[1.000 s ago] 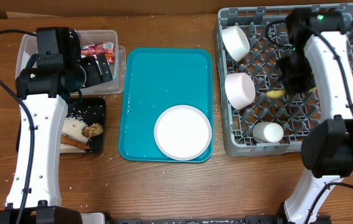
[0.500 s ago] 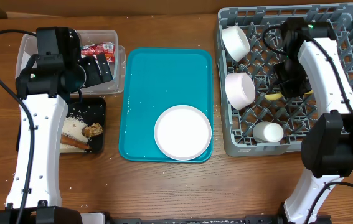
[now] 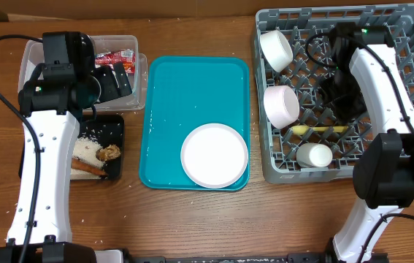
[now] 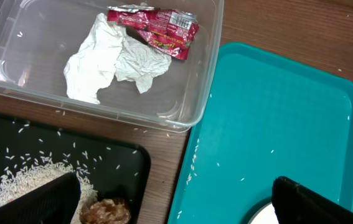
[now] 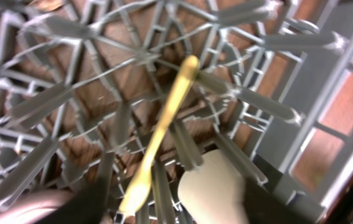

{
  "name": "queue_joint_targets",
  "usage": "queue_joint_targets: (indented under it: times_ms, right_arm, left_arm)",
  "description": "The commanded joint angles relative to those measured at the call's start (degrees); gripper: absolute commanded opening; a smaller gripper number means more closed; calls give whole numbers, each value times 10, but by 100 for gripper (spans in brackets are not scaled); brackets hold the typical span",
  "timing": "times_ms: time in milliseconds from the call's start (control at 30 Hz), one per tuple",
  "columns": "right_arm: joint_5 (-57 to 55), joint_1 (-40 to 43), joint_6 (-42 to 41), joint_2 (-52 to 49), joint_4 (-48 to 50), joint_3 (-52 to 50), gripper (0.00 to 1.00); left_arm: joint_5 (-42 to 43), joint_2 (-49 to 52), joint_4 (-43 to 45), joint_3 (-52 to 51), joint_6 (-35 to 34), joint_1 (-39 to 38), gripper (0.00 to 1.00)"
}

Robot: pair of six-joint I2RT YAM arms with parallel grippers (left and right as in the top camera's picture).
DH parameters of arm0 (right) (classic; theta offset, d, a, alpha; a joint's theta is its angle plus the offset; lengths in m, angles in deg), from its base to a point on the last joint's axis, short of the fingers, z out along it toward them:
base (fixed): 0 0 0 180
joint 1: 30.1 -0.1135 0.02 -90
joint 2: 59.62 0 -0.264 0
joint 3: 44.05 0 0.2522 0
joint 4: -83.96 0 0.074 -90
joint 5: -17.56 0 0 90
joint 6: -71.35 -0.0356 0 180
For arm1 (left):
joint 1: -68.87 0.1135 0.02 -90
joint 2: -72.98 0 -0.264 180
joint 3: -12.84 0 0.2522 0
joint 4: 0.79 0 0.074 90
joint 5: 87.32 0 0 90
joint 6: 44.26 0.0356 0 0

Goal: Sort waste into correct bins and load items into the dishwasher
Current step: 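Lower the yellow spoon into the rack and open the right gripper, then reach the right gripper to the white plate edge and grasp it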

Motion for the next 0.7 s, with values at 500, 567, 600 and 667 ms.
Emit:
queue_joint_targets:
  times_ms: [500, 567, 600, 667]
  right_arm:
    - [70, -218, 382, 63, 25, 97, 95]
    - [69, -266, 388, 63, 37, 80, 91]
    - [69, -283, 391, 62, 45, 72, 90]
    - [69, -340, 399, 62, 85, 33, 87]
  left_arm:
    - [8, 0, -1, 13, -4, -1, 100]
    - [8, 0, -1, 13, -4, -1, 100]
    - [8, 0, -1, 13, -4, -1, 100]
    - [8, 0, -1, 13, -4, -1, 100]
